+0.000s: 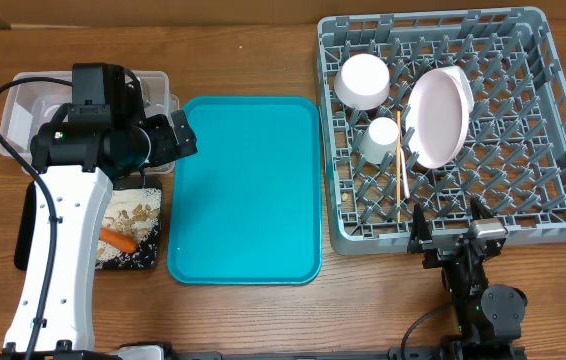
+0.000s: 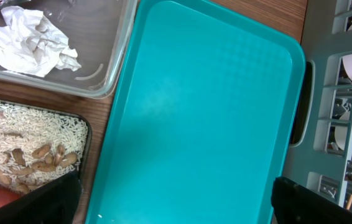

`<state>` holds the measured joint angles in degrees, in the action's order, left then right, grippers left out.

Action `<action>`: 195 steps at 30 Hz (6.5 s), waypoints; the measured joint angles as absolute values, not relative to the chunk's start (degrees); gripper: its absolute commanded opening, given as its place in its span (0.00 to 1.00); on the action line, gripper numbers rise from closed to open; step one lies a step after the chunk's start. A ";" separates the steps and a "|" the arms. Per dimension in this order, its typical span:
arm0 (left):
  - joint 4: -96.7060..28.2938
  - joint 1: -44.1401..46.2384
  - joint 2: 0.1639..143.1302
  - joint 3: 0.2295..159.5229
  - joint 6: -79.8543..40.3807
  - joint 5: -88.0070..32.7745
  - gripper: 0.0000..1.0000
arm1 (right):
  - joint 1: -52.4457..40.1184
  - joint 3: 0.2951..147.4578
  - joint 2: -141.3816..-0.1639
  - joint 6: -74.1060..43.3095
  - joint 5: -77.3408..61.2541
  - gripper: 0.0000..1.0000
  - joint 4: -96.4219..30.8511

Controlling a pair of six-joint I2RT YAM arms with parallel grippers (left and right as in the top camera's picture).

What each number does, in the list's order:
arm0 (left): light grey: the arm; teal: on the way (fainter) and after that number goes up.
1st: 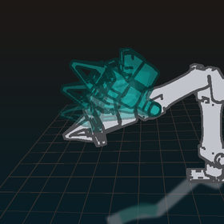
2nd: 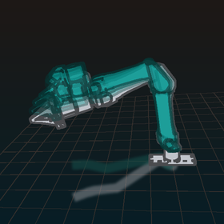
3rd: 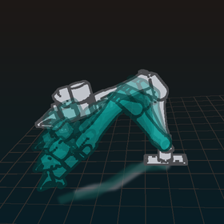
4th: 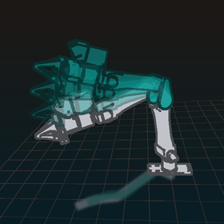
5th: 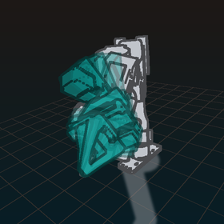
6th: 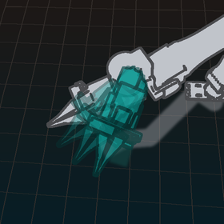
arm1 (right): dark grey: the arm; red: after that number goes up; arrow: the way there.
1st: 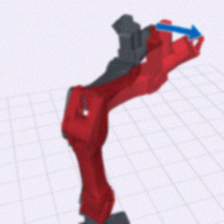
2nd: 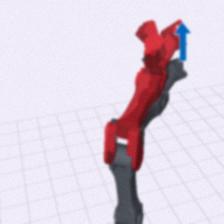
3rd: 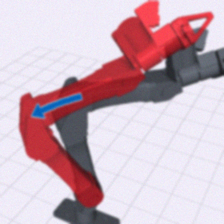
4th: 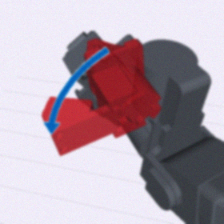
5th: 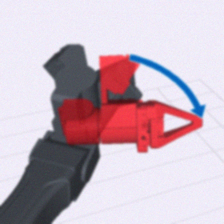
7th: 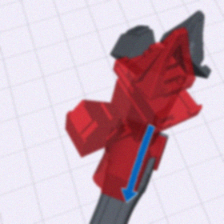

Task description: Sort waste into correct bins and load items into the dishwasher

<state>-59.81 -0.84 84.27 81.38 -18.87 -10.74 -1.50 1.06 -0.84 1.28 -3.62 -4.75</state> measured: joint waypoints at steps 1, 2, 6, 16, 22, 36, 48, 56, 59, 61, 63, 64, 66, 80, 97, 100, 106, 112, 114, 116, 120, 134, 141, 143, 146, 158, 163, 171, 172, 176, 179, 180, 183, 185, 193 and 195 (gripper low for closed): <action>-59.79 -0.84 84.27 81.38 -18.87 -10.74 1.00 | -1.50 1.06 -0.84 1.28 -3.62 1.00 -4.75; -59.79 -0.84 84.27 81.38 -18.87 -10.74 1.00 | -1.50 1.06 -0.84 1.28 -3.62 1.00 -4.73; -59.79 -0.84 84.27 81.38 -18.87 -10.74 1.00 | -1.50 1.06 -0.84 1.28 -3.64 1.00 -4.75; -59.79 -0.84 84.27 81.38 -18.87 -10.74 1.00 | -1.50 1.06 -0.84 1.28 -3.62 1.00 -4.73; -59.79 -0.84 84.27 81.38 -18.87 -10.74 1.00 | -1.50 1.06 -0.84 1.28 -3.62 1.00 -4.75; -59.81 -0.84 84.14 81.38 -18.87 -10.70 1.00 | -1.50 1.06 -0.84 1.26 -3.62 1.00 -4.73; -60.01 -0.84 70.17 81.38 -18.87 -10.66 1.00 | -1.50 1.06 -0.84 1.28 -3.62 1.00 -4.75; -60.25 -0.84 54.50 81.38 -18.87 -10.28 1.00 | -1.50 1.06 -0.84 1.28 -3.64 1.00 -4.71; -61.91 -0.84 49.25 81.38 -18.87 -9.98 1.00 | -1.50 1.06 -0.84 1.28 -3.64 1.00 -4.75; -63.02 -0.84 45.93 81.38 -18.90 -9.61 1.00 | -1.50 1.06 -0.84 1.28 -3.60 1.00 -4.73; -63.68 -0.84 42.92 81.41 -18.87 -9.39 1.00 | -1.50 1.06 -0.84 1.28 -3.64 1.00 -4.73; -64.03 -0.84 41.50 81.43 -18.87 -9.30 1.00 | -1.50 1.06 -0.84 1.30 -3.62 1.00 -4.75; -64.97 -0.84 39.07 81.45 -18.87 -9.19 1.00 | -1.50 1.06 -0.84 1.28 -3.62 1.00 -4.73; -64.16 -0.84 24.34 68.07 -18.90 -8.95 1.00 | -1.50 1.06 -0.84 1.26 -3.62 1.00 -4.78; -27.05 -0.84 7.22 30.02 -18.90 -8.80 1.00 | -1.50 1.06 -0.84 1.30 -3.64 1.00 -4.73; -19.14 -0.84 4.05 24.75 -18.90 -8.80 1.00 | -1.50 1.06 -0.84 1.28 -3.64 1.00 -4.75; -7.35 -0.84 1.02 16.99 -18.90 -8.78 1.00 | -1.50 1.06 -0.84 1.28 -3.62 1.00 -4.75; -2.92 -0.84 0.97 12.47 -18.87 -8.78 1.00 | -1.50 1.06 -0.84 1.28 -3.62 1.00 -4.73; -1.85 -0.84 0.97 11.33 -18.87 -8.78 1.00 | -1.50 1.06 -0.84 1.28 -3.64 1.00 -4.75; 0.08 -0.84 0.97 9.87 -18.87 -8.78 1.00 | -1.50 1.06 -0.84 1.28 -3.62 1.00 -4.73; 4.78 -0.84 0.95 5.87 -18.87 -8.80 1.00 | -1.50 1.06 -0.84 1.30 -3.62 1.00 -4.73; 2.31 -0.84 0.95 0.67 -15.77 -8.47 1.00 | -1.50 1.06 -0.84 1.28 -3.62 1.00 -4.73; -4.12 -0.05 0.86 0.49 -11.88 -3.60 1.00 | -1.50 1.06 -0.84 1.26 -3.62 1.00 -4.75; -4.27 0.30 0.86 0.49 -9.74 -2.33 1.00 | -1.50 1.06 -0.84 1.28 -3.62 1.00 -4.75; -4.34 0.30 0.86 0.49 -5.98 -1.21 1.00 | -1.50 1.06 -0.84 1.28 -3.62 1.00 -4.73; -4.38 0.30 0.86 0.49 1.15 -0.54 1.00 | -1.50 1.06 -0.84 1.28 -3.62 1.00 -4.73; -4.38 0.30 0.86 0.49 1.69 -0.54 1.00 | -1.50 1.06 -0.84 1.26 -3.62 1.00 -4.73; -4.38 0.30 0.86 0.49 1.69 -0.54 1.00 | -1.50 1.06 -0.84 1.28 -3.60 1.00 -4.73; -4.38 0.27 0.86 0.49 1.72 -0.54 1.00 | -1.50 1.06 -0.84 1.28 -3.64 1.00 -4.73; -4.38 0.27 0.86 0.49 1.72 -0.54 1.00 | -1.50 1.06 -0.84 1.28 -3.64 1.00 -4.75; -4.38 0.30 0.86 0.49 1.72 -0.54 1.00 | -1.50 1.06 -0.84 1.28 -3.62 1.00 -4.71; -4.38 0.30 0.86 0.49 1.72 -0.54 1.00 | -1.50 1.06 -0.84 1.28 -3.64 1.00 -4.73; -4.38 0.27 0.86 0.49 1.72 -0.54 1.00 | -1.50 1.06 -0.84 1.30 -3.62 1.00 -4.75; -4.40 0.27 0.86 0.49 1.72 -0.54 1.00 | -1.50 1.06 -0.84 1.26 -3.62 1.00 -4.75; -4.38 0.27 0.86 0.49 1.72 -0.54 1.00 | -1.50 1.06 -0.84 1.30 -3.62 1.00 -4.73; -4.38 0.27 0.86 0.49 1.72 -0.54 1.00 | -1.50 1.06 -0.84 1.28 -3.64 1.00 -4.73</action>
